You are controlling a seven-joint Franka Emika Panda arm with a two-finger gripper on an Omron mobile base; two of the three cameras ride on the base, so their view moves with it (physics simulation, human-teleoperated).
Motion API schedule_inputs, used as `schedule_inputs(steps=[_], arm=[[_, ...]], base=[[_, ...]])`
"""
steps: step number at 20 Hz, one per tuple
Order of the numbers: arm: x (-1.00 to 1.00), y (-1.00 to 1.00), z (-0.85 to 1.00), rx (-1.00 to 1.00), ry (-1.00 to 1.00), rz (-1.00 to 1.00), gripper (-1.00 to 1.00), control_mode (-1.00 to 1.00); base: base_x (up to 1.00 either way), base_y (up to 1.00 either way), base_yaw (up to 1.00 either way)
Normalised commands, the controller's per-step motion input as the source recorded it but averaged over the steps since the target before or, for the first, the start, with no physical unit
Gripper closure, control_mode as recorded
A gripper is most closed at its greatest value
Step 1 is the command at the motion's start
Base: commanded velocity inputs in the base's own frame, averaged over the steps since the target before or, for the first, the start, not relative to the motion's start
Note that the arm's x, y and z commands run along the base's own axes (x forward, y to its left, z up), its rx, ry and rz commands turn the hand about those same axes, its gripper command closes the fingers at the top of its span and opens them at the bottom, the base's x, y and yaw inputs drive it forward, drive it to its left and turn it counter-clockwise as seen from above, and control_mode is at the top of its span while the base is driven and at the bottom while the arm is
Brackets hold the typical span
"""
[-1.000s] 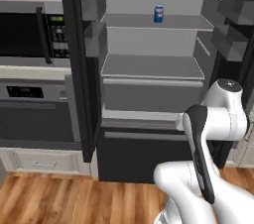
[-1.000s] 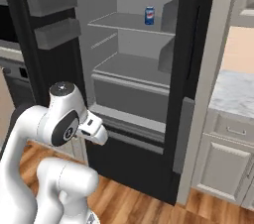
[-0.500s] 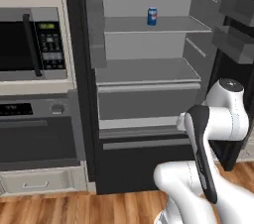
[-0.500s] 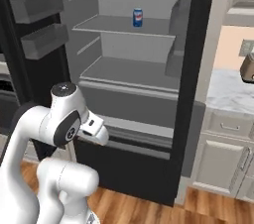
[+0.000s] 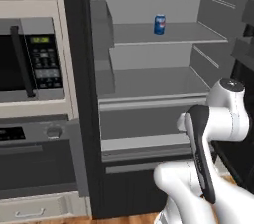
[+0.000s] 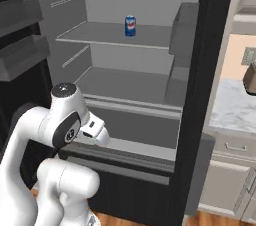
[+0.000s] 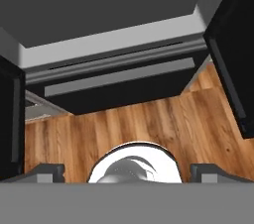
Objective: Open the fridge, grab two sodas, and place both sodas inside the bowl with ice on the dining counter.
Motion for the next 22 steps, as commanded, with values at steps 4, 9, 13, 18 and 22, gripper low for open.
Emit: schedule_inputs(steps=[4, 9, 13, 18, 22], arm=[[0.00, 0.00, 0.00, 0.00, 0.00, 0.00, -1.00, 1.00], [0.00, 0.00, 0.00, 0.00, 0.00, 0.00, -1.00, 1.00], [0.00, 0.00, 0.00, 0.00, 0.00, 0.00, -1.00, 1.00], [0.02, 0.00, 0.13, 0.02, -0.15, 0.01, -1.00, -1.00], [-0.03, 0.00, 0.56, 0.00, -0.52, 0.05, -1.00, -1.00]], base=[[0.86, 0.00, -0.01], [0.81, -0.05, -0.03], [0.67, -0.01, -0.01], [0.32, 0.00, 0.00], [0.00, 0.00, 0.00]])
